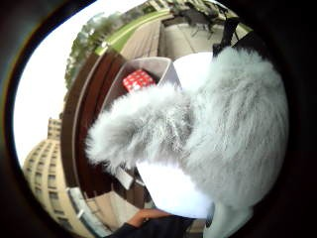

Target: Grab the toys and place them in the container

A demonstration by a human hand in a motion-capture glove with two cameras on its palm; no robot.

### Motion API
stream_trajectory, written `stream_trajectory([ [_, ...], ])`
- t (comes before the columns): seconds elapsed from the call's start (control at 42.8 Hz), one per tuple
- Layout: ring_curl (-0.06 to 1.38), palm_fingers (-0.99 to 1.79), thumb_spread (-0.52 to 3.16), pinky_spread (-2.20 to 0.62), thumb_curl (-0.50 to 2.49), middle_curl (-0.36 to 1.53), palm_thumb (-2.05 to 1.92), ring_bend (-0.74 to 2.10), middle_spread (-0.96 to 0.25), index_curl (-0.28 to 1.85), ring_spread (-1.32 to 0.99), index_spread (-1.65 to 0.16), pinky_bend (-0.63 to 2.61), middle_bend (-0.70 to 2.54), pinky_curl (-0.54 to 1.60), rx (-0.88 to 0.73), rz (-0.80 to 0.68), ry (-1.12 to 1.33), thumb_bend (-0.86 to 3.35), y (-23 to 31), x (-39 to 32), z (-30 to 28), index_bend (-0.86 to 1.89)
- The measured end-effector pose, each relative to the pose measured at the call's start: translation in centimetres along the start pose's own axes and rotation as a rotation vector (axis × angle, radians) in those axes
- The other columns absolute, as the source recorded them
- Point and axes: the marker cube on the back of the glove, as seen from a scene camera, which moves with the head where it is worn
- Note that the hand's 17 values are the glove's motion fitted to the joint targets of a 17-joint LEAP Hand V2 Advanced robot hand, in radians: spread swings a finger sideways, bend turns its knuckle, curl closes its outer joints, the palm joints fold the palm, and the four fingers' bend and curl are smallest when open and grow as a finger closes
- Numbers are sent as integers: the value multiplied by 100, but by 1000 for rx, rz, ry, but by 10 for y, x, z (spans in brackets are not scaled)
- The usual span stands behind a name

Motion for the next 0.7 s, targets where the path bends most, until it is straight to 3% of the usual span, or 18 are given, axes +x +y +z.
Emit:
stream_trajectory([
  [0.421, 41, 106, 77, -42, 71, 53, 74, 110, -45, 16, -42, -39, 85, 54, 32, 74, -3, -50, 20, -51, -54, -111, 13],
  [0.701, 43, 103, 79, -42, 76, 58, 72, 113, -48, 8, -43, -40, 87, 60, 34, 105, -148, -164, 16, -64, -166, -106, 7],
])
